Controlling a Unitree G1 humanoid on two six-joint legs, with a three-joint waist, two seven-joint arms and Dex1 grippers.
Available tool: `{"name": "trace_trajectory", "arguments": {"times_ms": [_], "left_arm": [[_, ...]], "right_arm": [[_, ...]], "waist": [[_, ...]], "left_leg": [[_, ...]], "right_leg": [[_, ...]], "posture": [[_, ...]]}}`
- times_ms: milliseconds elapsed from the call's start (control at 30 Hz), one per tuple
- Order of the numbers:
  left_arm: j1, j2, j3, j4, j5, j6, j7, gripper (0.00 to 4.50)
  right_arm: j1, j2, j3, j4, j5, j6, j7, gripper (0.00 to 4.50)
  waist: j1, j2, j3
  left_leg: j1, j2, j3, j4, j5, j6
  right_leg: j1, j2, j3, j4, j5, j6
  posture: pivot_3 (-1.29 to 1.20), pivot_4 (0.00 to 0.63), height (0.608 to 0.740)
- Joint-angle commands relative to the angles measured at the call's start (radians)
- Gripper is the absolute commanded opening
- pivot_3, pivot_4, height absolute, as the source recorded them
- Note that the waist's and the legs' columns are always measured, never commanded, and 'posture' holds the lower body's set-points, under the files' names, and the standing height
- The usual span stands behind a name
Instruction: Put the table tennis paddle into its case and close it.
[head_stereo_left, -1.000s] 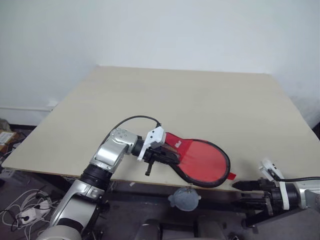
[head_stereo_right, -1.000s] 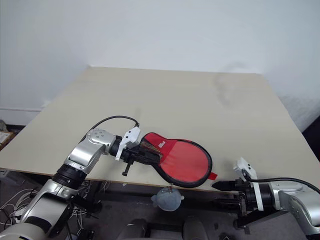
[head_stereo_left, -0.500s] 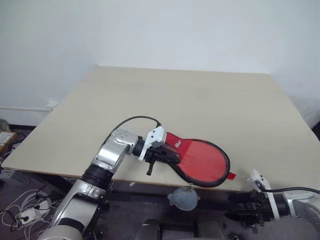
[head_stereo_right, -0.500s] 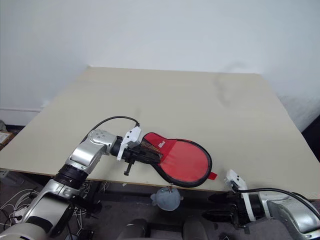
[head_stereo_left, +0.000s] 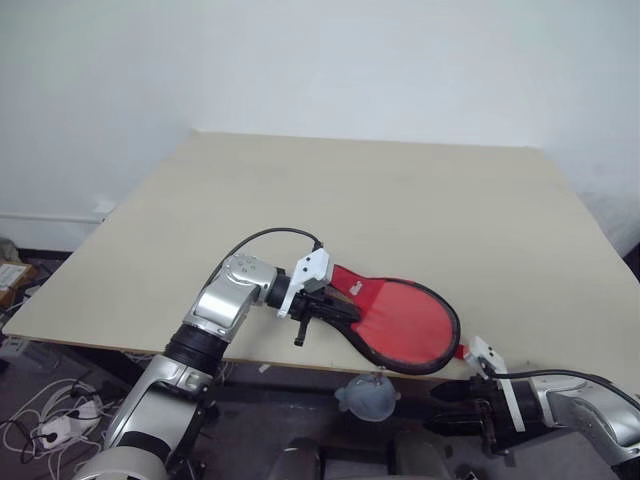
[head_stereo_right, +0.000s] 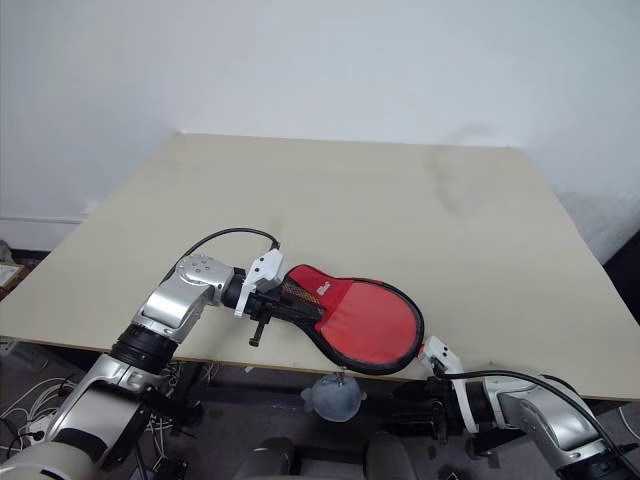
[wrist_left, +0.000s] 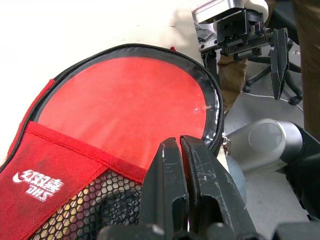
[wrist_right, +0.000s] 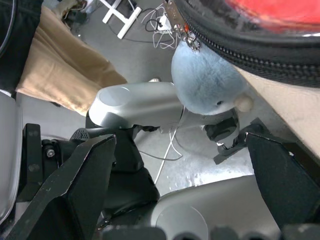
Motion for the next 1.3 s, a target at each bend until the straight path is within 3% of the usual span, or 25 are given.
{"name": "trace_trajectory", "arguments": {"times_ms": [33,433,900,1067,1300], "left_arm": [[-0.029,0.000,0.015,-0.009,-0.003,-0.012,0.001,0.00],[-0.027,-0.001,0.013,-0.010,-0.002,-0.013,0.000,0.00],[-0.027,-0.005,0.012,-0.007,-0.003,-0.015,0.001,0.00],[-0.031,-0.015,0.011,0.004,-0.001,-0.021,0.001,0.00],[-0.031,-0.018,0.013,0.004,-0.001,-0.019,0.001,0.00]], "right_arm": [[-0.020,0.011,-0.011,0.006,0.012,0.001,0.001,4.49],[-0.009,0.011,-0.019,0.002,0.019,-0.002,-0.001,4.49],[0.011,-0.091,-0.207,-0.159,0.137,-0.019,0.067,4.49],[-0.050,-0.070,-0.269,-0.142,0.157,-0.029,0.032,4.49],[-0.140,-0.004,-0.264,-0.075,0.093,-0.100,-0.058,4.49]], "waist": [[0.000,0.000,0.000],[0.000,-0.001,0.000],[0.000,-0.001,0.000],[0.000,-0.001,0.000],[0.000,-0.002,0.000]], "left_leg": [[0.000,0.000,0.000,0.000,0.000,0.000],[0.000,0.000,0.000,0.000,0.000,0.000],[0.000,0.000,0.000,0.000,0.000,0.000],[0.000,0.000,0.000,0.000,0.000,0.000],[0.000,0.000,0.000,0.000,0.000,0.000]], "right_leg": [[0.000,0.000,0.000,0.000,0.000,0.000],[0.000,0.000,0.000,0.000,0.000,0.000],[0.000,0.000,0.000,0.000,0.000,0.000],[0.000,0.000,0.000,0.000,0.000,0.000],[0.000,0.000,0.000,0.000,0.000,0.000]], "posture": [[0.00,0.000,0.740],[0.00,0.000,0.740],[0.00,0.000,0.740],[0.00,0.000,0.740],[0.00,0.000,0.740]]}}
